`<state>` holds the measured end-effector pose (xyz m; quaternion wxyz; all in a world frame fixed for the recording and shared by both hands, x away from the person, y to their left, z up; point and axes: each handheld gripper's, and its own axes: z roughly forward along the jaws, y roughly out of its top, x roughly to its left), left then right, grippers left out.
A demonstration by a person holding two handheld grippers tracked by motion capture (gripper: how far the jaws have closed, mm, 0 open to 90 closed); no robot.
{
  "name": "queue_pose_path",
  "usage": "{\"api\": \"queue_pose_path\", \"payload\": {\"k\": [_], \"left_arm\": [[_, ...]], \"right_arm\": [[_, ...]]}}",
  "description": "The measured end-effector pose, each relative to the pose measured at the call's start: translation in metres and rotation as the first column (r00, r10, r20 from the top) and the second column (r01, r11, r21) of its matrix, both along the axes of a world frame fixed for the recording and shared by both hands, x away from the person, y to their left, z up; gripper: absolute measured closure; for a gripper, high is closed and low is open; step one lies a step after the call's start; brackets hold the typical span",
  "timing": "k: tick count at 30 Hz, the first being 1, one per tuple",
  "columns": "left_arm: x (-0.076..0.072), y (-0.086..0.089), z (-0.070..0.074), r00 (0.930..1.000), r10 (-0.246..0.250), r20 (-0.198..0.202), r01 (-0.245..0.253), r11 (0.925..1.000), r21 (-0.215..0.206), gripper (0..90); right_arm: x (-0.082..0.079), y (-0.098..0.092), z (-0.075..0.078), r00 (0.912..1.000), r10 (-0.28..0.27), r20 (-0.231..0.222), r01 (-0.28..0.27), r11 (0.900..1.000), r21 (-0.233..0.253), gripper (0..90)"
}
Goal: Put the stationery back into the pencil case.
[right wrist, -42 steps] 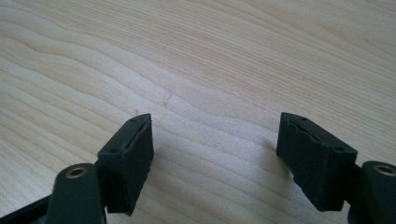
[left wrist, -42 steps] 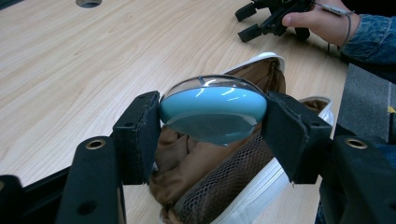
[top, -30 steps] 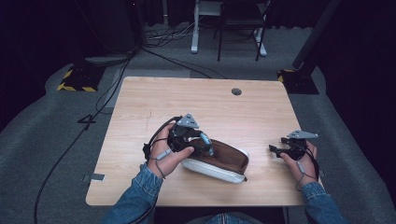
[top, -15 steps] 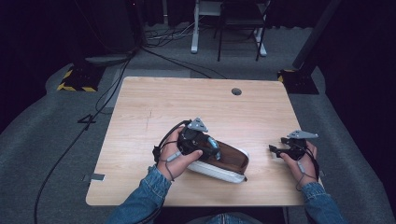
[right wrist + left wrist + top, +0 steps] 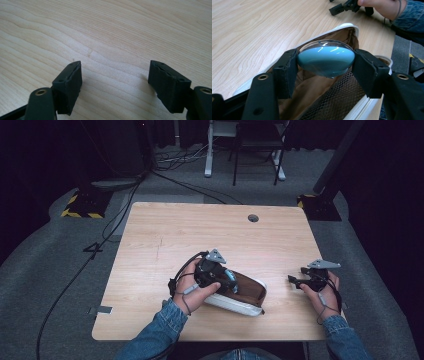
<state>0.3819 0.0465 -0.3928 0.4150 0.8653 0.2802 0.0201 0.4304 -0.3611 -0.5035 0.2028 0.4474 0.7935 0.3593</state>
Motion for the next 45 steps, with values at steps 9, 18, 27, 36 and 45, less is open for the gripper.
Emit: {"api": "queue_pose_path", "payload": {"k": [9, 18, 27, 36, 45], "left_arm": [[-0.001, -0.006, -0.009, 0.9995, 0.009, -0.029, -0.008, 0.9998, 0.019, 38.1], [-0.002, -0.011, -0.016, 0.9984, 0.008, -0.055, -0.006, 0.9997, 0.022, 38.0], [-0.001, -0.013, -0.016, 0.9969, -0.045, -0.064, 0.047, 0.9982, 0.036, 28.0], [0.002, 0.022, 0.003, 0.9995, 0.025, 0.018, -0.025, 0.9997, 0.006, 28.3], [0.002, 0.068, 0.011, 0.9853, 0.136, 0.103, -0.139, 0.9902, 0.018, 23.2]], "right_arm": [[0.0, 0.0, 0.0, 1.0, 0.003, 0.0, -0.003, 1.0, 0.001, 27.4], [0.0, 0.0, 0.0, 1.0, 0.006, 0.001, -0.006, 1.0, 0.0, 27.4], [0.0, 0.0, 0.0, 1.0, 0.008, 0.001, -0.008, 1.0, 0.0, 27.4], [-0.001, 0.0, 0.0, 1.0, 0.01, 0.001, -0.01, 1.0, -0.001, 27.4], [0.0, 0.001, 0.0, 0.9999, 0.014, -0.001, -0.014, 1.0, -0.001, 27.3]]}}
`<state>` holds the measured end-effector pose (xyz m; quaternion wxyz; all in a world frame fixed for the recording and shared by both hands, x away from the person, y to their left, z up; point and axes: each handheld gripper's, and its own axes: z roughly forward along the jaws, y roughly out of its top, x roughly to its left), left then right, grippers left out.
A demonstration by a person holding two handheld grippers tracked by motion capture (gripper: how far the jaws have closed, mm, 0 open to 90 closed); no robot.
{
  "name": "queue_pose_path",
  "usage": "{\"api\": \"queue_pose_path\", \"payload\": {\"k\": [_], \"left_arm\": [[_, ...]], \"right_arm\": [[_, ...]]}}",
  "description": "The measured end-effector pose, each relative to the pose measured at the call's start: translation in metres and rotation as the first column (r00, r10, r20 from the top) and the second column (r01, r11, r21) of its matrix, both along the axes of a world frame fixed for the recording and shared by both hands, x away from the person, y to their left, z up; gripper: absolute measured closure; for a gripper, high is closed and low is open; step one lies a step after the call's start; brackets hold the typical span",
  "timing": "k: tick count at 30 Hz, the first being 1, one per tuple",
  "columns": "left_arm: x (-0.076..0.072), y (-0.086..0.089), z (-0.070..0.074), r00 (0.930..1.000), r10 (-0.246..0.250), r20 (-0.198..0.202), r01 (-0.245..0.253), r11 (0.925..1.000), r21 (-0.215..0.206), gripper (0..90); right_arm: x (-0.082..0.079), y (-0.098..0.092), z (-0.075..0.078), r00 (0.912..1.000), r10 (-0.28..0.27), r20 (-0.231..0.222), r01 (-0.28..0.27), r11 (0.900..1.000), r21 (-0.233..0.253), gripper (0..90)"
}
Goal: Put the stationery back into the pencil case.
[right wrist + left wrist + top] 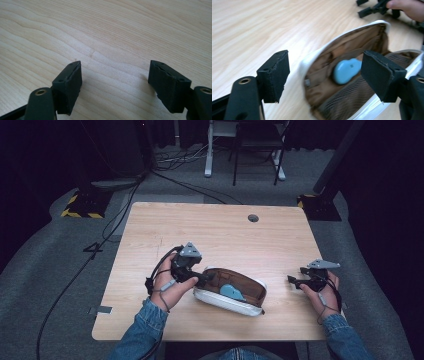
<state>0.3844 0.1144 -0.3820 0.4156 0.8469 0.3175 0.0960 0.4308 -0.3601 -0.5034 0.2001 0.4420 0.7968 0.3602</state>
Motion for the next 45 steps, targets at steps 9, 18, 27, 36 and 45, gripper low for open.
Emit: {"api": "queue_pose_path", "payload": {"k": [9, 18, 27, 36, 45], "left_arm": [[0.001, 0.039, -0.003, 0.9963, 0.068, 0.053, -0.068, 0.9977, 0.001, 20.4], [0.014, 0.069, -0.014, 0.9855, 0.154, 0.071, -0.156, 0.9876, 0.019, 19.1], [0.028, 0.09, -0.034, 0.9827, 0.181, 0.037, -0.182, 0.9832, 0.016, 16.6], [0.04, 0.108, -0.061, 0.9662, 0.258, -0.004, -0.257, 0.9654, 0.041, 16.6], [0.047, 0.115, -0.085, 0.9555, 0.291, -0.051, -0.284, 0.9525, 0.11, 16.6]], "right_arm": [[0.003, 0.004, 0.0, 0.9999, 0.01, 0.0, -0.01, 1.0, 0.0, 27.0], [0.003, 0.005, 0.0, 1.0, 0.008, 0.003, -0.008, 1.0, 0.001, 26.6], [0.003, 0.005, 0.0, 1.0, 0.008, 0.003, -0.008, 1.0, 0.0, 26.6], [0.003, 0.005, 0.0, 1.0, 0.008, 0.003, -0.008, 1.0, 0.0, 26.6], [0.003, 0.005, 0.0, 1.0, 0.008, 0.003, -0.008, 1.0, 0.0, 26.6]]}}
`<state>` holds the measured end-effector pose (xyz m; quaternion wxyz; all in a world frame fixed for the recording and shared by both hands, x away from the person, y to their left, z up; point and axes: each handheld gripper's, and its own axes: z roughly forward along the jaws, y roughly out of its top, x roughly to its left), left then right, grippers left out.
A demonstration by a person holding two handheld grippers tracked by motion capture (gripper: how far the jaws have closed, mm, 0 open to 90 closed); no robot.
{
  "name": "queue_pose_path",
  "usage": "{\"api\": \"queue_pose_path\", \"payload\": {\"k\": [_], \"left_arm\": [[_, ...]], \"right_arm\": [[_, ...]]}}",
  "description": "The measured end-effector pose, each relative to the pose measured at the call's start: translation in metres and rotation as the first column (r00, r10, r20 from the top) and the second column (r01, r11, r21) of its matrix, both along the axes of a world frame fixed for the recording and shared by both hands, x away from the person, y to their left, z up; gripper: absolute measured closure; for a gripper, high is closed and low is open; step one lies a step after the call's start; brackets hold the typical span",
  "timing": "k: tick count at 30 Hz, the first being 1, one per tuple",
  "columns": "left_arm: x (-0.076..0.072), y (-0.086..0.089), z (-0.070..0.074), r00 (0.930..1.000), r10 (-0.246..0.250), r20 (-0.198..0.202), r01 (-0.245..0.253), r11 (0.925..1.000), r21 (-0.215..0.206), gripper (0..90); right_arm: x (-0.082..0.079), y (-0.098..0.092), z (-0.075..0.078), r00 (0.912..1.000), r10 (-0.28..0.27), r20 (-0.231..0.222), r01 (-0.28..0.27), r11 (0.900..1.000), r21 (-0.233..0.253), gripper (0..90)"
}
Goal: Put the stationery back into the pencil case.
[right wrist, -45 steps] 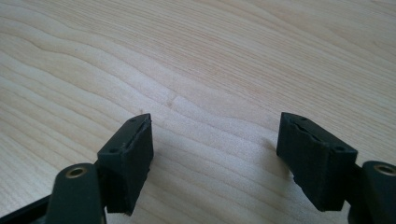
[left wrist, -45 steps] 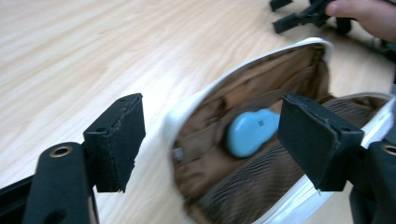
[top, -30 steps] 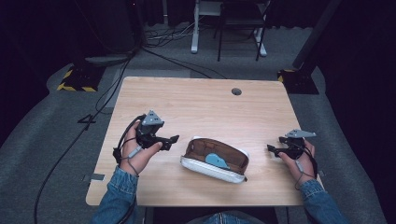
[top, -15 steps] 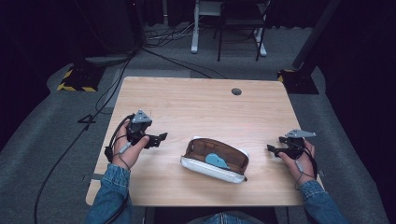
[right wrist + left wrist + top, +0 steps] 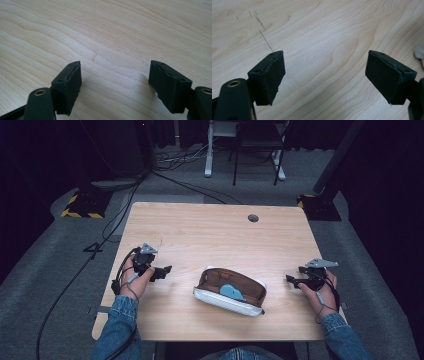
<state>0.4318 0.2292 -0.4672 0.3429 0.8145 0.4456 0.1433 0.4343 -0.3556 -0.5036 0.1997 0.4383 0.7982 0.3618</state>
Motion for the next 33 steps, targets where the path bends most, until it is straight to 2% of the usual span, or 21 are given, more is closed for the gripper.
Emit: {"api": "queue_pose_path", "payload": {"k": [7, 10, 18, 19, 22, 24, 33], "left_arm": [[0.003, 0.005, -0.013, 0.9995, 0.018, -0.024, -0.018, 0.9998, 0.011, 16.6], [0.004, 0.006, -0.017, 0.9994, 0.032, -0.016, -0.031, 0.9993, 0.021, 16.7], [0.006, 0.002, -0.03, 1.0, 0.002, -0.009, -0.002, 0.9982, 0.06, 16.3], [0.007, 0.002, -0.032, 0.9999, 0.0, -0.011, 0.001, 0.9982, 0.06, 16.2], [0.008, 0.003, -0.035, 0.9997, -0.007, 0.022, 0.006, 0.9989, 0.046, 14.9], [0.009, 0.003, -0.037, 0.9995, -0.008, 0.03, 0.007, 0.9993, 0.036, 14.4], [0.01, 0.002, -0.038, 0.9993, 0.035, 0.016, -0.035, 0.9984, 0.045, 5.6]], "right_arm": [[0.0, 0.0, 0.0, 1.0, -0.001, 0.0, 0.001, 1.0, 0.0, 26.6], [0.0, 0.0, 0.0, 1.0, 0.0, -0.001, 0.0, 1.0, 0.0, 26.7], [0.0, 0.0, 0.0, 1.0, 0.0, 0.0, 0.0, 1.0, 0.0, 26.6], [0.0, 0.0, 0.0, 1.0, 0.0, 0.0, 0.0, 1.0, 0.0, 26.6], [0.0, 0.0, 0.0, 1.0, 0.0, 0.0, 0.0, 1.0, 0.0, 26.7], [0.0, 0.0, 0.0, 1.0, -0.001, 0.0, 0.001, 1.0, 0.0, 26.7], [0.0, 0.0, 0.0, 1.0, 0.0, -0.001, 0.0, 1.0, 0.0, 26.6]]}}
